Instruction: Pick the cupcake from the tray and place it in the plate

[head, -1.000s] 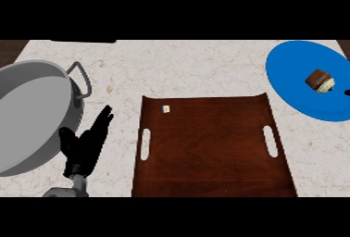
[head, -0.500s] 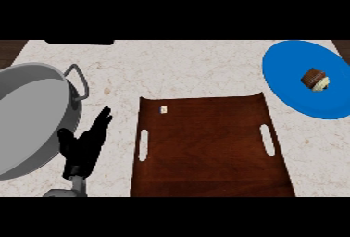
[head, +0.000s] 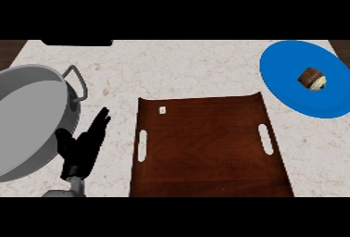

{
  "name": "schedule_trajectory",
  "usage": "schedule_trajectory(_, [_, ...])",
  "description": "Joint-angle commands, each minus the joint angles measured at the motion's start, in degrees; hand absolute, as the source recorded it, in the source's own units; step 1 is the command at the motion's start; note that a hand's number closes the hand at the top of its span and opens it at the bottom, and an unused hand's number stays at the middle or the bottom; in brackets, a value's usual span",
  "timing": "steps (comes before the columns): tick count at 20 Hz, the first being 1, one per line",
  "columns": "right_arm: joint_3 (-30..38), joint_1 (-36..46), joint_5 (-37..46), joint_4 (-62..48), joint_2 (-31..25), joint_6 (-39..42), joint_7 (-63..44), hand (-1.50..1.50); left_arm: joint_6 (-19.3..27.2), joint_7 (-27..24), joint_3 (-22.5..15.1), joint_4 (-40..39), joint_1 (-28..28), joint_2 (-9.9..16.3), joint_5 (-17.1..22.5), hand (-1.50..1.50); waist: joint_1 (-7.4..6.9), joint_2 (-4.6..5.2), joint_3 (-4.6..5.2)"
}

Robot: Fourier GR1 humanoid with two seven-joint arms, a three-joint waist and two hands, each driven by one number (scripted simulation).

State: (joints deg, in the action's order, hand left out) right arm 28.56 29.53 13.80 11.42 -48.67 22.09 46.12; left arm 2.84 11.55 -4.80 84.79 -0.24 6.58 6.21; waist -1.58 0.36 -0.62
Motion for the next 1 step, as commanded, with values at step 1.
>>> schedule_trajectory(1, [-0.3, 0.0, -0.2, 0.2, -0.6, 4.3, 2.8, -1.50, 0.6, -0.4, -1.4, -1.7, 3.7, -1.6, -0.9, 0.00, 0.32, 0.07, 0.43])
